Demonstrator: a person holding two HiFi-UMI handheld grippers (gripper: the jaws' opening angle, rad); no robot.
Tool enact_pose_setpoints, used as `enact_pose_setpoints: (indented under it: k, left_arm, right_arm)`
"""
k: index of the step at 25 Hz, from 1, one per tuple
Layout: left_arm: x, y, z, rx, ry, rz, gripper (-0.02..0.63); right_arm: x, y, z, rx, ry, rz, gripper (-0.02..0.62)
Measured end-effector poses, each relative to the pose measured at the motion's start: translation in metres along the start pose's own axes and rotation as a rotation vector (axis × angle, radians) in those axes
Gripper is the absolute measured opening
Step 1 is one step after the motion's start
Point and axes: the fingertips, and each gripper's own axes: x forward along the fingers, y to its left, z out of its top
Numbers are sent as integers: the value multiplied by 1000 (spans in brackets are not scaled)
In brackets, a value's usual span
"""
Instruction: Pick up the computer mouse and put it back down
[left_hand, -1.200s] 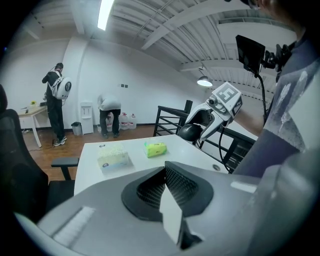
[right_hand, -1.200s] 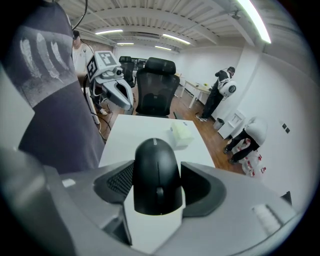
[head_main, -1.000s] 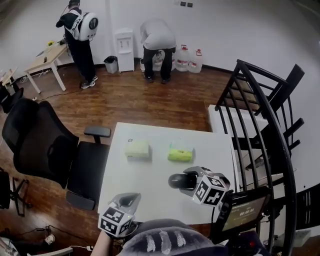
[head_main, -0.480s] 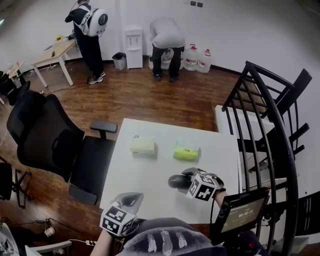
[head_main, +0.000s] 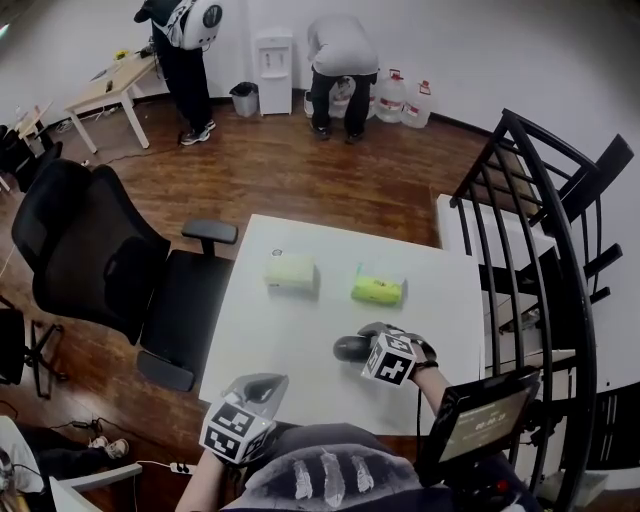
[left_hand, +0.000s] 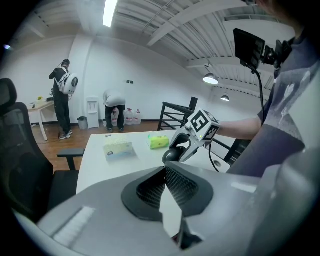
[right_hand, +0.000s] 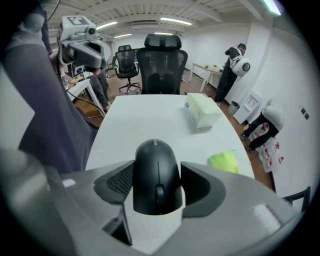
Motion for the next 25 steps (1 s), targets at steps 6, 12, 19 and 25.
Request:
enact_pose_setpoints:
  k: [6, 12, 19, 25]
  left_arm:
    - [1, 3, -1, 4, 5, 5, 15]
    - [1, 5, -1, 4, 8, 8, 15]
    - [3, 5, -2, 1, 11, 9, 15]
    - [2, 7, -4, -6, 15, 14, 15]
  right_arm:
    - [34, 5, -15, 2, 47, 26, 293]
    - [51, 8, -19, -15, 67, 28, 290]
    - [69, 20, -31, -38, 107, 61, 288]
    - [83, 30, -43, -43, 134, 81, 287]
